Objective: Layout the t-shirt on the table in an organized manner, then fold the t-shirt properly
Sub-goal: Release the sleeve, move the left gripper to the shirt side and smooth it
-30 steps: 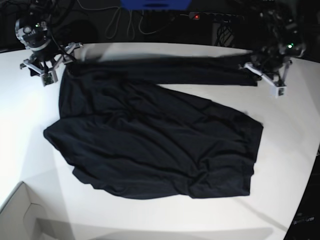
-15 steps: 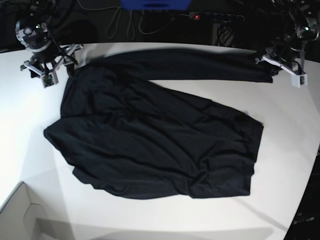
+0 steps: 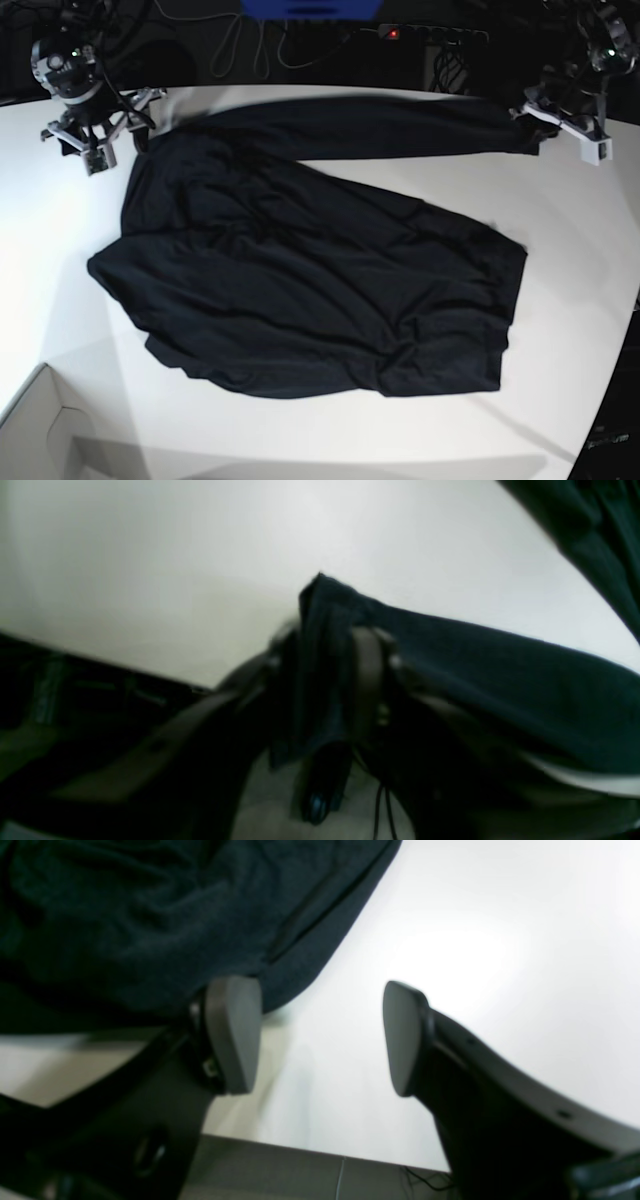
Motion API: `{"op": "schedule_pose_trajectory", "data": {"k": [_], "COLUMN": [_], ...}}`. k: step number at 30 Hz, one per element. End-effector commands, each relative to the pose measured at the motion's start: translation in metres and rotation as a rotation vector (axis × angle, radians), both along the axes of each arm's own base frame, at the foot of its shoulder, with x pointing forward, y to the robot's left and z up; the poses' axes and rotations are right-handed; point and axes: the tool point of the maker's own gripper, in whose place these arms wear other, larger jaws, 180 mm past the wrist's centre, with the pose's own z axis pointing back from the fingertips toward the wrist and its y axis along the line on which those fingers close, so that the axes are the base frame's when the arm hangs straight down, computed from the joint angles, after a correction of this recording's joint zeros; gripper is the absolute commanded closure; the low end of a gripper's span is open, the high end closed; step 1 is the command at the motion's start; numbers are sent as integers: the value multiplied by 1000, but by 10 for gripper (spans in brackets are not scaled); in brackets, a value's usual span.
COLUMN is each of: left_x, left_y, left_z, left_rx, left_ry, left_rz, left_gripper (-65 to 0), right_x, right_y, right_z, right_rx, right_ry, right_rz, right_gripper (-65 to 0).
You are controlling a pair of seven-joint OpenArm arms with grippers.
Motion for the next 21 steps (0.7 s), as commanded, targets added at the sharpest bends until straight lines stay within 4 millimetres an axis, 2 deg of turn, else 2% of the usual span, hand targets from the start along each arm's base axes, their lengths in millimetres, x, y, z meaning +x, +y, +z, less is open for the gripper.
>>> {"op": "schedule_pose_trajectory", "data": {"k": [1,3,6,8,11,16,18,21], "left_x": [6,10,22,43,76,134,151,169], "left_y": [5,11,17,18,18,1,-6,-3], "left_z": [12,27,59,81,105,98,86,71], "left_rx": [14,17,7,-7,-6,21,9,4], "left_ry": [-46,-96,-210,-304,-405,-400,-378,-334], "left_rz": [9,38,62,67,67,14,12,30], "left_gripper": [-211,-227,-227,-227,-228,-228,-228,-229], "right_x": [5,6,8,8,10,13,13,14], "right_y": [0,0,0,0,6,18,18,17], "right_z": [9,9,11,11,10,9,9,9], "right_rx": [-1,0,0,0,8,18,17,12], "right_ry": [-37,-40,-46,-46,-48,-44,-46,-46], "right_rz": [7,9,9,9,24,62,62,65], "right_gripper": [-389,-389,-389,-390,-390,-390,-390,-390]}}
